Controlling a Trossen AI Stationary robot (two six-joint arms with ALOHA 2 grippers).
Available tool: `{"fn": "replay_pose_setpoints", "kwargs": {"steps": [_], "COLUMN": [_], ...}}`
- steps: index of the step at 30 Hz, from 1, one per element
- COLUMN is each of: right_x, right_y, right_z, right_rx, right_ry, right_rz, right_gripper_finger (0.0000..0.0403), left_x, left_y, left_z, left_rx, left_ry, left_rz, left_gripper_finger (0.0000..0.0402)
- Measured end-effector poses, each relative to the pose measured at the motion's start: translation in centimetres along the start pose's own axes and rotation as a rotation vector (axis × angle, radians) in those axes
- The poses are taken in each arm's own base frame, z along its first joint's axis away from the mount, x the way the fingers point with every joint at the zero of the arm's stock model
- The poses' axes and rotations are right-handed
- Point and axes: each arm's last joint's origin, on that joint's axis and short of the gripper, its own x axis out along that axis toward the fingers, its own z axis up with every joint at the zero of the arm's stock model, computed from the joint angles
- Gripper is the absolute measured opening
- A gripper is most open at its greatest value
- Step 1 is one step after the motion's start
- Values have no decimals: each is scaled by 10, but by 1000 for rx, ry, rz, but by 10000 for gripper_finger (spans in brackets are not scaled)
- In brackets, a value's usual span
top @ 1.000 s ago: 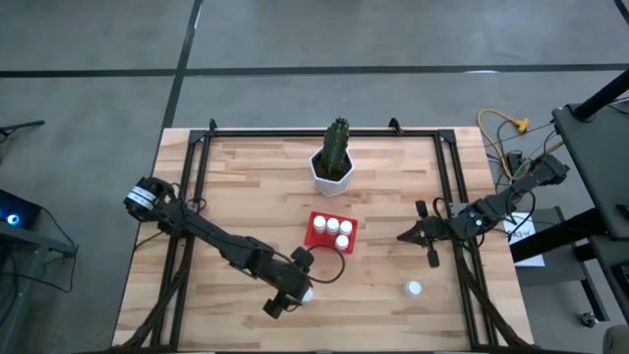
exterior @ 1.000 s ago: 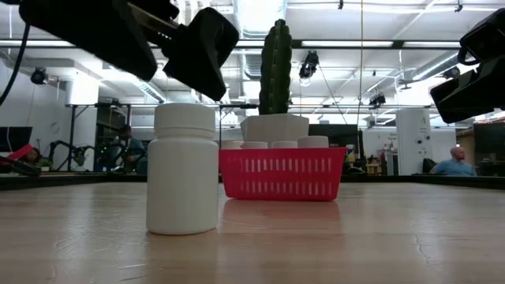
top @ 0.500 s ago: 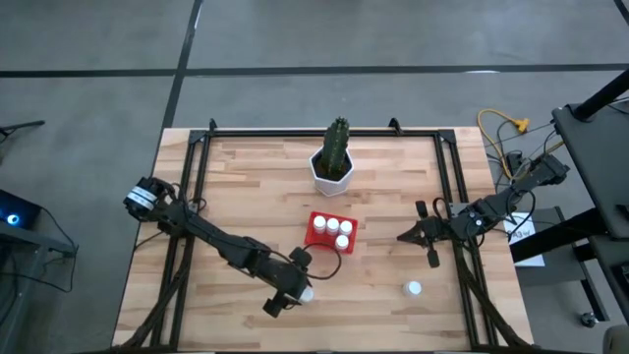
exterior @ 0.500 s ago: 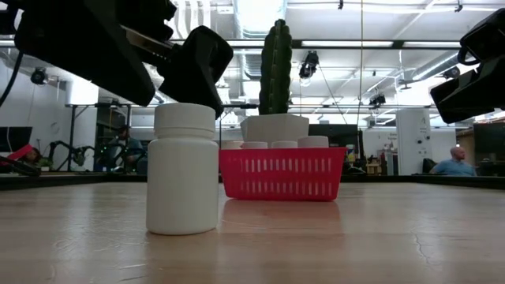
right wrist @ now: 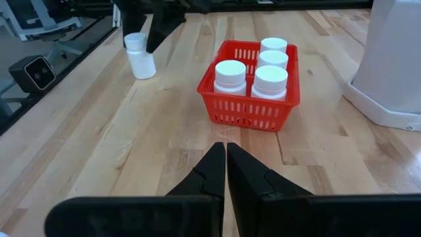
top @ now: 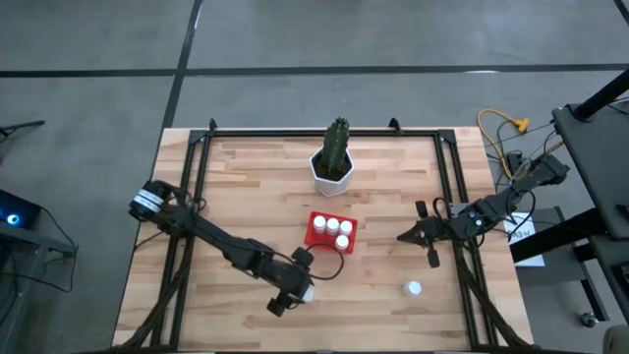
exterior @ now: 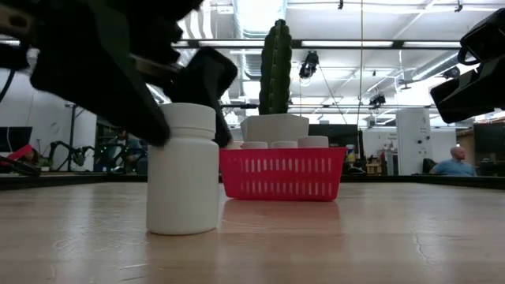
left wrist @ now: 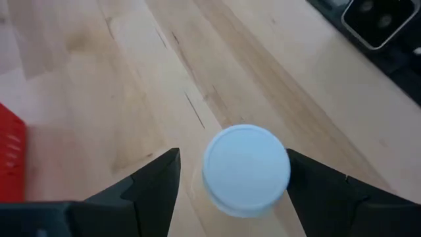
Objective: Pick and place pill bottles into a basket
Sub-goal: Put the left white pill bottle into the red bin
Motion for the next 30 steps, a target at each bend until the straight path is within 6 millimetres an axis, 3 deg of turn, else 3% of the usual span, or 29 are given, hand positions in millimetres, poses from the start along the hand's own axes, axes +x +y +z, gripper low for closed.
{"fn": "replay_pose_setpoints", "kwargs": {"steps": [19, 30], "right_x": [0, 0], "right_y": [0, 0], "right_z": [0, 0], "right_rx": [1, 1], "right_ry": [6, 6], "right_rz": [-2, -2], "right_gripper_finger": [9, 9], "left_x": [6, 5], "left_y": [1, 2], "left_z": [0, 11], "left_rx": [-34, -66], "left_ry": [-7, -40], "left_rz": [-3, -34], "left_gripper_finger": [242, 141]}}
